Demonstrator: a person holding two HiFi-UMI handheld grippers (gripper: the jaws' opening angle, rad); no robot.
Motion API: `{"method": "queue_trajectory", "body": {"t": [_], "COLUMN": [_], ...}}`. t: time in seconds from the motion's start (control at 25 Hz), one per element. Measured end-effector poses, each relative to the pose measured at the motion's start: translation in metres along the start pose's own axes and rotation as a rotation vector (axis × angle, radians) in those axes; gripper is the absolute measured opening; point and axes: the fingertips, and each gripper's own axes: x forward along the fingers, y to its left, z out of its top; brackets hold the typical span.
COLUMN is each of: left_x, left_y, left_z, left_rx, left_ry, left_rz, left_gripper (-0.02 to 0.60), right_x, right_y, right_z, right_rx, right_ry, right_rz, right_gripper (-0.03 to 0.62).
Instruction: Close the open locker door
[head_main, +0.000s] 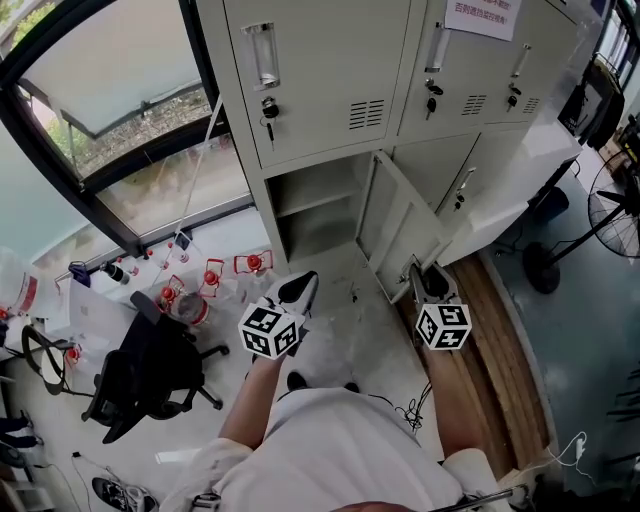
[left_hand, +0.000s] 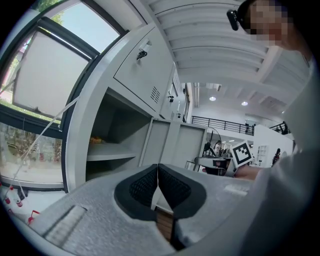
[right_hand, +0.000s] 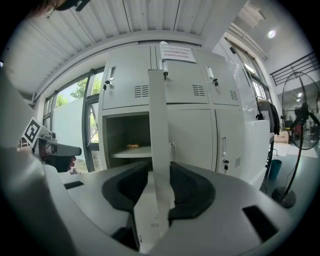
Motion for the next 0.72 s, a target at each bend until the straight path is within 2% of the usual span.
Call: {"method": "queue_trajectory", "body": {"t": [0.4,0.72], "left_x": [-0.015,-0.034], "left_y": [0.010,0.025], "left_z": [-0.003,-0.007], "left_rx": [-0.012,-0.033], "left_ry": [0.004,-0.003], "left_rz": [-0.003,0.041], "left_gripper": [0.015,0.015], "right_x": [0.002,0.010], "right_y": [0.050,0.095], "right_z": [0.001,0.003], "right_rx": [-0.032,-0.053], "right_ry": [-0.012,-0.026], "right_rz": [0.070,0.163], "right_gripper": [0.124,0.124]}}
